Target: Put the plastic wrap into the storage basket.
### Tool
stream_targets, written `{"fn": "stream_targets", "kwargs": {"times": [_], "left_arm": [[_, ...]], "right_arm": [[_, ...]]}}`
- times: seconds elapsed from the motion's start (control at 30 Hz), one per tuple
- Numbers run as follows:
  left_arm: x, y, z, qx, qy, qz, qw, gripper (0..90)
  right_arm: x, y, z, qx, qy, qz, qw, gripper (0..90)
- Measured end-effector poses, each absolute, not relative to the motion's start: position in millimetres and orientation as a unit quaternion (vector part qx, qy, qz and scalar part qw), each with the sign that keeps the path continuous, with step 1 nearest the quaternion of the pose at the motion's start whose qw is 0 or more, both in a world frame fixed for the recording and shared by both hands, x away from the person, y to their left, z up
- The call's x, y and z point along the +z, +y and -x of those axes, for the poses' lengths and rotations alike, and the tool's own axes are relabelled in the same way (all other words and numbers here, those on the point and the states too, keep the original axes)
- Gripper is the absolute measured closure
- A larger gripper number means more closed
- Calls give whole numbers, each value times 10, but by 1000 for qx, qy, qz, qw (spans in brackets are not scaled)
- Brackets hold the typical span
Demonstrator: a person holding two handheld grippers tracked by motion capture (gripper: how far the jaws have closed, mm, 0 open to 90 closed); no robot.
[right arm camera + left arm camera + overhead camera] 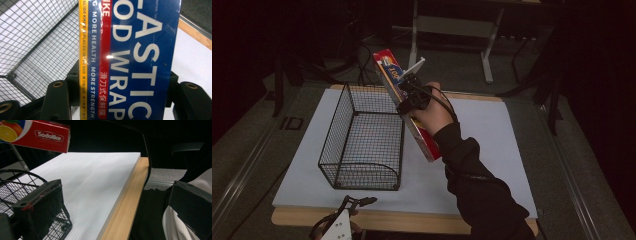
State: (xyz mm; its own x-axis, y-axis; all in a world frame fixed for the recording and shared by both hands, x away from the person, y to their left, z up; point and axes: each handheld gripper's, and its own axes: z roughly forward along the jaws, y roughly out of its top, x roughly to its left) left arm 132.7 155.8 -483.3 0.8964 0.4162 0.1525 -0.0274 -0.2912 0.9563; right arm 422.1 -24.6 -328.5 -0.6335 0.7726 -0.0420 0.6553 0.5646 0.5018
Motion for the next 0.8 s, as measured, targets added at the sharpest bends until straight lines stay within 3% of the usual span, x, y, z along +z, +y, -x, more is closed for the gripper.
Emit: {"fn": "stream_targets", "kwargs": {"times": [0.8], "left_arm": [[-4814,1589,-1320,191,124,-777,587,0]], "right_arm": [[-3230,574,-4157,282,876,-374,115,401]]}}
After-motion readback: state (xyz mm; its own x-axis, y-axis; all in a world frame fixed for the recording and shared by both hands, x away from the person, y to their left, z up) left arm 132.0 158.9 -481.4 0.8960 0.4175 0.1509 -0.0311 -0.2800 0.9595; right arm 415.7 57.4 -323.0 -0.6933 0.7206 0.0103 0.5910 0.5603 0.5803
